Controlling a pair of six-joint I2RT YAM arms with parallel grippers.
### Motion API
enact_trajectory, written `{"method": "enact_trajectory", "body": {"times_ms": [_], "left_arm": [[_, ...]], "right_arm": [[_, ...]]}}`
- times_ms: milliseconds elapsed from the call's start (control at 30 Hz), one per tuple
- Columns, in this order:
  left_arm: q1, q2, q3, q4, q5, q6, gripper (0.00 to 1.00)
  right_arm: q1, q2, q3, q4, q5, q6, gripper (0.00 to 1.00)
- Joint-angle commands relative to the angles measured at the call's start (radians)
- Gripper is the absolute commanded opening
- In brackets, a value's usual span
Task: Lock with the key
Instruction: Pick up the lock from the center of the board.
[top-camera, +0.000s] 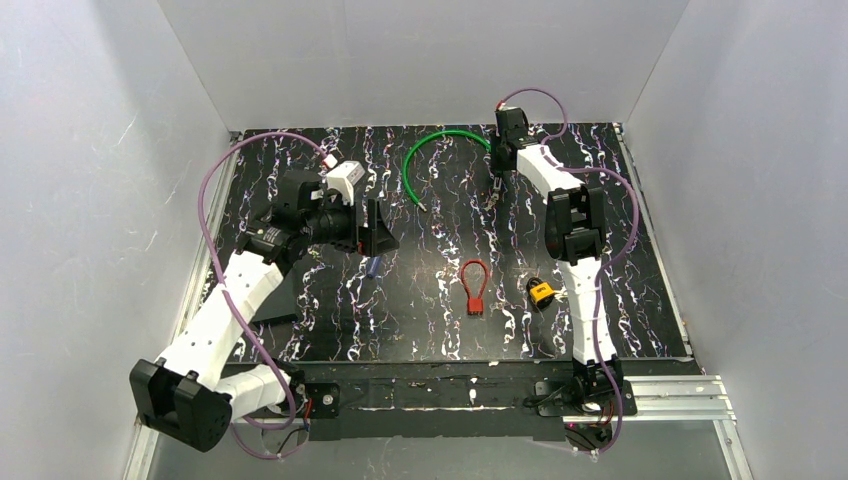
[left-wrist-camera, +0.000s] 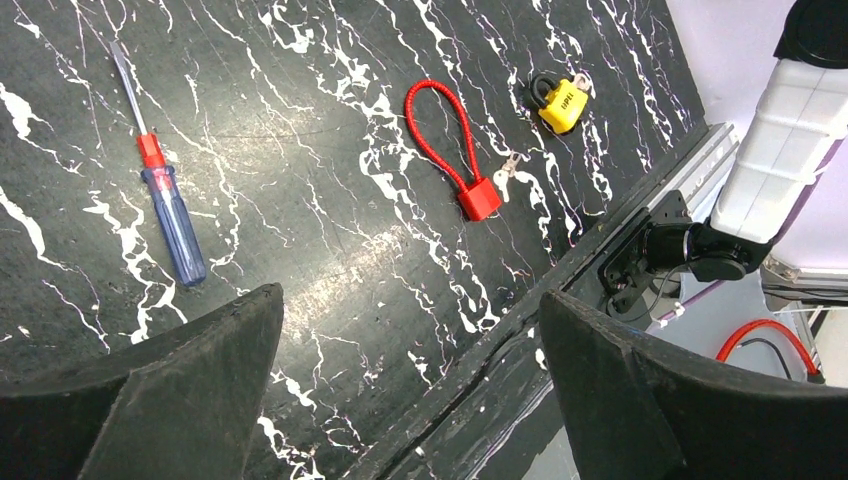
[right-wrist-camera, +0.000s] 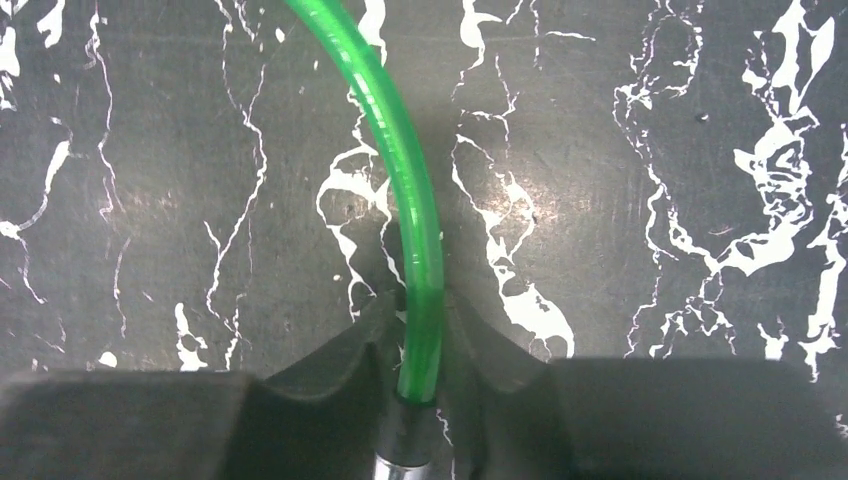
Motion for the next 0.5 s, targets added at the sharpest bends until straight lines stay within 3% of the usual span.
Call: {"method": "enact_trajectory", "body": {"times_ms": [0, 67, 467], "left_arm": [[0.012, 0.021, 0.034, -0.043, 0.025, 0.029, 0.98], [0.015, 0.047, 0.063, -0.072, 0.025, 0.054, 0.98], [0.078, 0.144, 0.184, -0.104, 0.13, 0.143, 0.98]], "right_arm": [[0.004, 0.033, 0.038, 0.009, -0.028, 0.04, 0.2], [0.002, 0.016, 0.035, 0.005, -0.042, 0.049, 0.03], [-0.025, -0.286, -0.17, 0.181, -0.27, 0.136, 0.01]]}}
